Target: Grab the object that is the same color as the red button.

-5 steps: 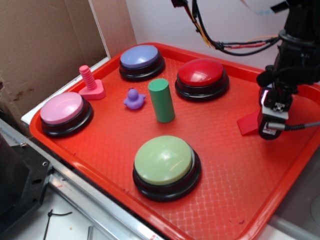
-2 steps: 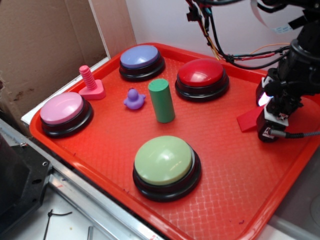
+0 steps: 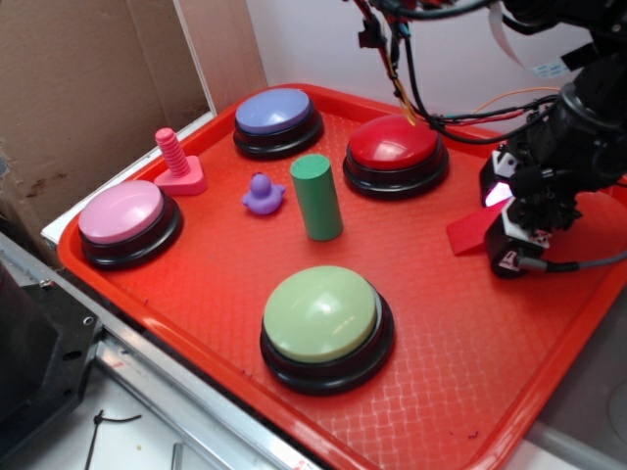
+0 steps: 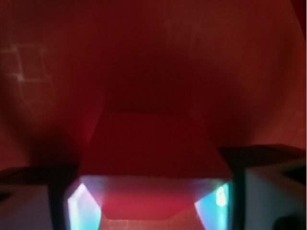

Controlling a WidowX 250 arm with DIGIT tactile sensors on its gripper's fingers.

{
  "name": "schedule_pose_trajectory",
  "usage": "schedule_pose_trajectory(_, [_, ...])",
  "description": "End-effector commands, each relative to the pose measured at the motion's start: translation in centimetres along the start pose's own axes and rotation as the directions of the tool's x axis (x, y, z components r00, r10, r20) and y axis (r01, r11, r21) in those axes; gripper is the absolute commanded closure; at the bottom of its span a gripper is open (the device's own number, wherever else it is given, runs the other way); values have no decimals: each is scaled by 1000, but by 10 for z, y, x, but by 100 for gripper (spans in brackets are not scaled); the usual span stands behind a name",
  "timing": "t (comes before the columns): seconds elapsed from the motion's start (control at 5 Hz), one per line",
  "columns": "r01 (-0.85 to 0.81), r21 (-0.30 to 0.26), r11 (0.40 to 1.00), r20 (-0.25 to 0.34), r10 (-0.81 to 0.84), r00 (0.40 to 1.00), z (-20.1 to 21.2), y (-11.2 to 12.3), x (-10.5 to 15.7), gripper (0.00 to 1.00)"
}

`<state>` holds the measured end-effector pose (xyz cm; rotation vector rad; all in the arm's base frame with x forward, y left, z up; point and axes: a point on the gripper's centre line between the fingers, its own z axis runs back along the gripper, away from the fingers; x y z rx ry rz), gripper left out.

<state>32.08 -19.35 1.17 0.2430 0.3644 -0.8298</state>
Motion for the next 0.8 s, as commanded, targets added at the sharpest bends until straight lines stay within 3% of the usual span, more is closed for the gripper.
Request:
schedule_pose_trajectory(0.0, [-357, -233, 905, 399, 424, 813, 99, -12, -78, 100])
schedule_pose_trajectory(0.2, [-485, -422, 766, 440, 641, 629, 132, -31, -121, 100])
schedule_pose_trajectory(0.4, [-558, -444, 701, 458, 713, 531, 170, -36, -153, 100])
schedule_pose_trajectory(0.6, [-574, -406, 711, 452, 703, 549, 217, -32, -170, 100])
